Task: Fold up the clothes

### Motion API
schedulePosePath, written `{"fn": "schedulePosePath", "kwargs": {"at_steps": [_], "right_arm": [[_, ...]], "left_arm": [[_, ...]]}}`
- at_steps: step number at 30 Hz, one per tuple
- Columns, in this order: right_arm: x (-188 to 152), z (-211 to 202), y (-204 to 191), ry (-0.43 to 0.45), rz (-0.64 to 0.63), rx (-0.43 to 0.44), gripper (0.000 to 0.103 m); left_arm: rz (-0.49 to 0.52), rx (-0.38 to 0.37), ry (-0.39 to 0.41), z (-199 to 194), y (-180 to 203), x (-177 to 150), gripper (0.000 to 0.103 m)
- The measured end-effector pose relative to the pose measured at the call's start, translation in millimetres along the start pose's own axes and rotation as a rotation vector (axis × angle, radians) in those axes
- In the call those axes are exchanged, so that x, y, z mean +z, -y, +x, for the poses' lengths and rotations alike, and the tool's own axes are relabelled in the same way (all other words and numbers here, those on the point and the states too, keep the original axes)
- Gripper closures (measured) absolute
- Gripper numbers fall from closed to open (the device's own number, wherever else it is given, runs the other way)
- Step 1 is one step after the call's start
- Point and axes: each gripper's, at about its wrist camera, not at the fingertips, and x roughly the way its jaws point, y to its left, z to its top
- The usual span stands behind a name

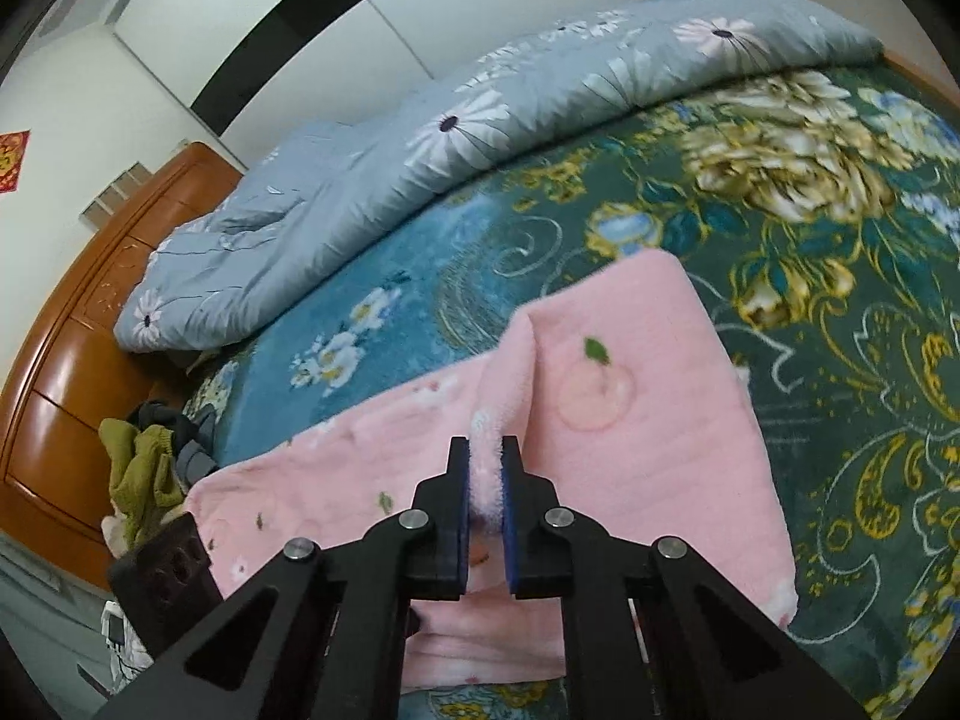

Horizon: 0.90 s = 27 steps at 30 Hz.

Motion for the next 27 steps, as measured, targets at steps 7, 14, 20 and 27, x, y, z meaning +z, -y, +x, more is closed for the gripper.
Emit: {"fn": "schedulePosePath", "kwargs": {"at_steps": [7,14,20,27], "right_arm": [[15,14,-42,-0.038,-0.1,-0.027,0.094],[20,79,-80,-0.19,-0.136,0.012,0.094],[10,134,-89,-0.247,-0.181,-0.088,0.094],[6,149,-75,-0.301,-0.112,0.033,0.059]], "left_arm": [[-0.129,-0.108,0.051,-23,-12,-12,0.091],[-0.341,-0.189,0.042,-34,-46,-39,0.092],[-0.392,-0.159,0.027,-24,-59,-45,0.091],[-0.374,-0.153,0.001,-31,-52,-44,0.068]]}}
